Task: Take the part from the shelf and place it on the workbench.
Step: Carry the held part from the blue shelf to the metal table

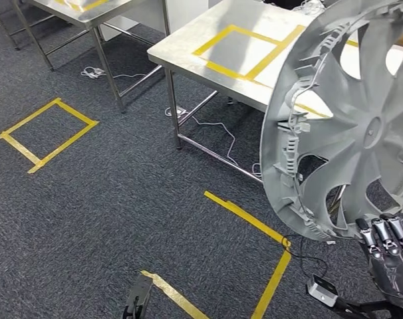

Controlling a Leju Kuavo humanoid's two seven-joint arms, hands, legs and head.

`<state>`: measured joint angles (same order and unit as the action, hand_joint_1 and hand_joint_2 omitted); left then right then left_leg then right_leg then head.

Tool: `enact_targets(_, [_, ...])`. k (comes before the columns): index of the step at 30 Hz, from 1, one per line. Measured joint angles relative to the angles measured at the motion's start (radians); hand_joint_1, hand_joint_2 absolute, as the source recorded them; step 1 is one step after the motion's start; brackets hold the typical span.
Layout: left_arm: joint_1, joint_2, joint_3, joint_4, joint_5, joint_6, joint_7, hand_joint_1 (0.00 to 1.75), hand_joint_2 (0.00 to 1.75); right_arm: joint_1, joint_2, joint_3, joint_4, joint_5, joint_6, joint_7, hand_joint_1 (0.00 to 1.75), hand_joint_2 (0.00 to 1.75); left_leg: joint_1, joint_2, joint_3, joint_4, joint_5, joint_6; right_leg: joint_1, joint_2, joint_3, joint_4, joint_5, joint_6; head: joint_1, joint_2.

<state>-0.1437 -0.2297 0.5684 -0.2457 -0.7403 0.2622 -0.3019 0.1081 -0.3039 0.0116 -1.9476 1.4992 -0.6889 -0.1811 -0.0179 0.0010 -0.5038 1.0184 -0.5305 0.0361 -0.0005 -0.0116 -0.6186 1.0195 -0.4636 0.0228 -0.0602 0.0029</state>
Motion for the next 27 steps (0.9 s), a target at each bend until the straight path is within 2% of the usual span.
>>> enact_targets(2, [0.000,-0.001,0.000,0.000,0.001,0.000,-0.001,0.00,0.00,-0.001,-0.001,0.001,0.000,0.000,0.000,0.000,1.75,1.75,0.001,0.000,-0.012,0.038,0.001,-0.008,-0.005,0.004,0.018,-0.008,0.001,-0.016,-0.001,0.000])
enact_targets(3, [-0.001,-0.001,0.000,0.000,0.001,0.000,-0.001,0.00,0.00,-0.002,-0.001,0.002,0.000,0.000,0.000,0.000,1.75,1.75,0.002,-0.001,-0.036,0.082,-0.004,-0.013,-0.008,0.006,0.029,-0.011,-0.002,-0.021,-0.001,0.000])
enact_targets(4, [-0.002,0.000,0.000,0.000,0.002,0.000,-0.002,0.00,0.00,-0.002,-0.001,0.002,0.000,0.000,0.000,0.000,1.75,1.75,0.006,-0.002,-0.072,0.141,-0.017,-0.018,-0.010,0.006,0.038,-0.014,-0.008,-0.025,-0.002,0.000])
enact_targets(6, [0.000,0.001,0.000,0.000,0.004,0.000,-0.002,0.00,0.00,-0.003,-0.001,0.003,0.000,0.000,0.000,0.000,1.75,1.75,0.015,-0.002,-0.152,0.257,-0.068,-0.030,-0.011,0.009,0.056,-0.015,-0.024,-0.027,-0.002,0.000])
enact_targets(7, [0.002,0.001,0.000,0.000,0.004,0.000,-0.002,0.00,0.00,-0.002,-0.001,0.004,0.000,0.000,0.000,0.000,1.75,1.75,0.019,-0.002,-0.182,0.287,-0.090,-0.035,-0.012,0.010,0.067,-0.015,-0.033,-0.026,-0.002,0.000])
enact_targets(8, [0.004,0.002,0.000,0.000,0.006,0.000,-0.002,0.00,0.00,-0.002,-0.001,0.004,0.000,0.000,0.000,0.000,1.75,1.75,0.022,-0.002,-0.197,0.287,-0.094,-0.039,-0.014,0.013,0.080,-0.015,-0.043,-0.023,-0.002,0.000])
enact_targets(9, [0.005,0.002,0.000,0.000,0.006,0.000,-0.003,0.00,0.00,-0.003,-0.001,0.005,0.001,0.000,0.000,0.000,1.75,1.75,0.026,-0.002,-0.198,0.256,-0.075,-0.041,-0.017,0.015,0.095,-0.015,-0.054,-0.020,-0.002,0.000])
enact_targets(12, [0.005,0.004,0.001,0.001,0.009,0.000,-0.004,0.00,0.00,-0.007,-0.001,0.006,0.002,0.000,0.000,-0.001,1.75,1.75,0.031,-0.001,-0.171,0.081,0.068,-0.045,-0.023,0.019,0.135,-0.012,-0.091,0.001,-0.003,0.000])
enact_targets(13, [0.006,0.005,0.001,0.002,0.009,0.000,-0.004,0.00,0.00,-0.009,-0.001,0.007,0.003,0.000,0.000,-0.001,1.75,1.75,0.030,-0.001,-0.166,0.048,0.096,-0.042,-0.023,0.021,0.138,-0.014,-0.102,0.009,-0.003,0.000])
enact_targets(14, [0.006,0.006,0.002,0.003,0.010,0.000,-0.004,0.00,0.00,-0.012,-0.001,0.008,0.004,0.000,-0.001,-0.001,1.75,1.75,0.028,-0.002,-0.166,0.033,0.102,-0.036,-0.024,0.023,0.144,-0.013,-0.107,0.018,-0.003,0.000])
enact_targets(17, [0.003,0.007,0.002,0.002,0.011,0.000,-0.004,0.00,0.00,-0.018,-0.001,0.012,0.004,0.000,-0.002,-0.001,1.75,1.75,0.027,-0.004,-0.138,0.023,0.090,-0.008,-0.027,0.021,0.162,-0.012,-0.115,0.036,0.001,0.000])
enact_targets(18, [0.001,0.007,0.002,0.002,0.011,0.000,-0.005,0.00,0.00,-0.020,-0.001,0.013,0.005,0.000,-0.002,-0.001,1.75,1.75,0.028,-0.005,-0.125,0.021,0.086,0.000,-0.027,0.019,0.149,0.015,-0.121,0.039,0.004,0.000])
enact_targets(19, [-0.001,0.007,0.002,0.002,0.011,0.000,-0.005,0.00,0.00,-0.021,-0.002,0.014,0.005,0.000,-0.002,-0.001,1.75,1.75,0.028,-0.005,-0.115,0.019,0.081,0.006,-0.027,0.017,0.118,0.066,-0.134,0.040,0.006,0.000])
enact_targets(21, [-0.002,0.007,0.002,0.002,0.011,0.000,-0.005,0.00,0.00,-0.021,-0.002,0.015,0.006,0.000,-0.002,-0.001,1.75,1.75,0.024,-0.006,-0.101,0.020,0.065,0.012,-0.026,0.016,0.023,0.195,-0.177,0.040,0.008,0.000])
enact_targets(22, [-0.001,0.007,0.002,0.002,0.011,0.000,-0.005,0.00,0.00,-0.021,-0.002,0.016,0.007,0.000,-0.002,-0.001,1.75,1.75,0.022,-0.007,-0.092,0.020,0.055,0.014,-0.025,0.016,-0.020,0.238,-0.200,0.040,0.008,0.000])
enact_targets(23, [0.001,0.007,0.003,0.002,0.011,0.000,-0.005,0.00,0.00,-0.020,-0.002,0.016,0.007,0.000,-0.002,-0.001,1.75,1.75,0.019,-0.007,-0.080,0.020,0.044,0.015,-0.024,0.016,-0.049,0.251,-0.211,0.038,0.008,0.000])
enact_targets(24, [0.002,0.007,0.003,0.002,0.011,0.000,-0.005,0.00,0.00,-0.020,-0.002,0.017,0.008,0.000,-0.002,-0.001,1.75,1.75,0.016,-0.008,-0.065,0.020,0.032,0.015,-0.022,0.016,-0.062,0.232,-0.199,0.035,0.008,0.000])
enact_targets(25, [0.002,0.007,0.003,0.002,0.011,0.000,-0.005,0.00,0.00,-0.020,-0.002,0.017,0.008,0.000,-0.002,-0.001,1.75,1.75,0.014,-0.008,-0.047,0.019,0.019,0.015,-0.019,0.016,-0.062,0.187,-0.162,0.029,0.008,0.000])
enact_targets(27, [0.002,0.005,0.003,0.003,0.011,-0.001,-0.005,0.00,0.00,-0.020,-0.002,0.019,0.011,0.000,-0.002,-0.001,1.75,1.75,0.009,-0.010,-0.019,0.019,-0.006,0.013,-0.010,0.013,-0.052,0.076,-0.046,0.013,0.009,0.000])
